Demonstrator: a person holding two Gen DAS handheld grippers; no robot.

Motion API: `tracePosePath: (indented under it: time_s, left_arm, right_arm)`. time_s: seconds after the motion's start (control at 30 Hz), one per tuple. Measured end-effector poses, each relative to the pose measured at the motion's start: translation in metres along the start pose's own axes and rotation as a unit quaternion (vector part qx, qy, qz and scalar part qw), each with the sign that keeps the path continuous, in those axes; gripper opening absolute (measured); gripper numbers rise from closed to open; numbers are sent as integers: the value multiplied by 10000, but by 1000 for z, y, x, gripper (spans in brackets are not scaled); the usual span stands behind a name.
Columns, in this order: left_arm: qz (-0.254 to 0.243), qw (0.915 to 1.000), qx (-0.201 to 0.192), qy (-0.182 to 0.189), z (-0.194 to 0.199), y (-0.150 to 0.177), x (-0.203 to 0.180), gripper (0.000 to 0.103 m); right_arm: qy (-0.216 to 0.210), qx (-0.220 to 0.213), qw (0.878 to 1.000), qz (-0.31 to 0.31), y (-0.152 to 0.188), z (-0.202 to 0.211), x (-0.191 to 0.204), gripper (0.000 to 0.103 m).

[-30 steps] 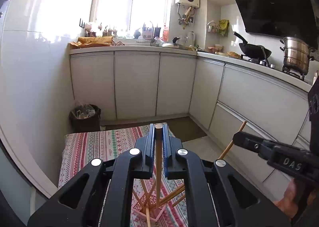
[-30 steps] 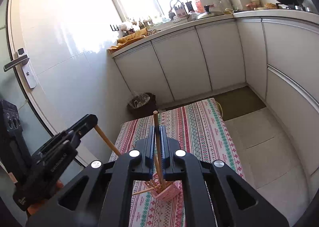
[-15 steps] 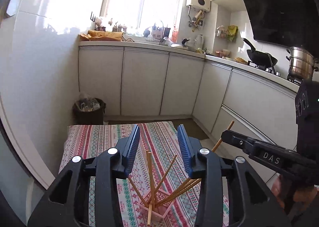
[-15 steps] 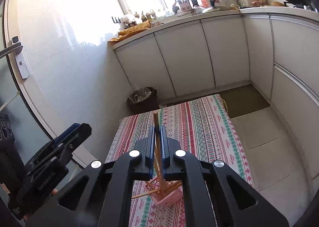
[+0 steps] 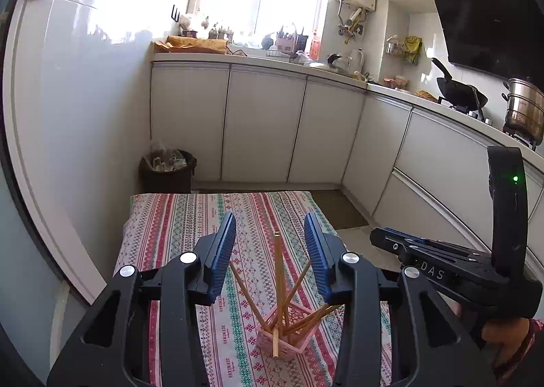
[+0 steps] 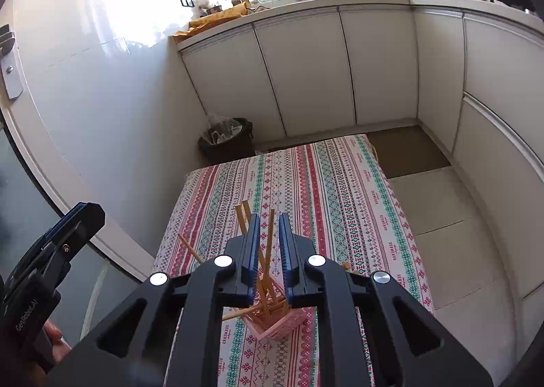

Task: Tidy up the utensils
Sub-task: 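Lower both chopsticks into the pink cup and open both tools, then move both open tools back toward the black gold-tipped chopsticks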

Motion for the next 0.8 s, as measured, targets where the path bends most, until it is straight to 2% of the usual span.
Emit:
tracePosePath:
  time_s: [0.1, 0.17, 0.23, 0.37, 0.5, 0.67, 0.8]
  left_arm:
    - [20, 10000, 51, -6, -1, 0, -1, 40]
    - [-25, 9999, 91, -47, -1, 1, -3, 42]
    - [-80, 9998, 141, -66, -1, 5, -6, 48]
    - [-122, 9998, 144, -118, 5, 10, -11, 56]
    - [-115, 9997, 113, -194, 15, 13, -16, 68]
    - [-118, 9996, 104, -240, 27, 18, -22, 72]
    - [-135, 9996, 94, -246, 37, 26, -28, 81]
  right_arm:
    - [54, -9, 10000, 33, 0, 5, -1, 16]
    - [70, -39, 10000, 41, 0, 10, 1, 24]
    - [71, -90, 9999, 26, 2, 16, 1, 37]
    - [111, -141, 9998, 72, 6, 28, 1, 40]
    - [136, -171, 9998, 6, 12, 40, -3, 52]
    - [150, -268, 9994, -127, 22, 61, -11, 68]
    - [237, -376, 9986, -285, 32, 77, -21, 82]
Point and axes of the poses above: each gripper's, at about its wrist camera, not at the fingertips, and z roughly against the way its jaws point, x to its left, y to its underside, the point moved 2 cm from there along -z, roughly the way its jaws point, and after that the axes turned 4 degrees about z, right-handed, at the moved point
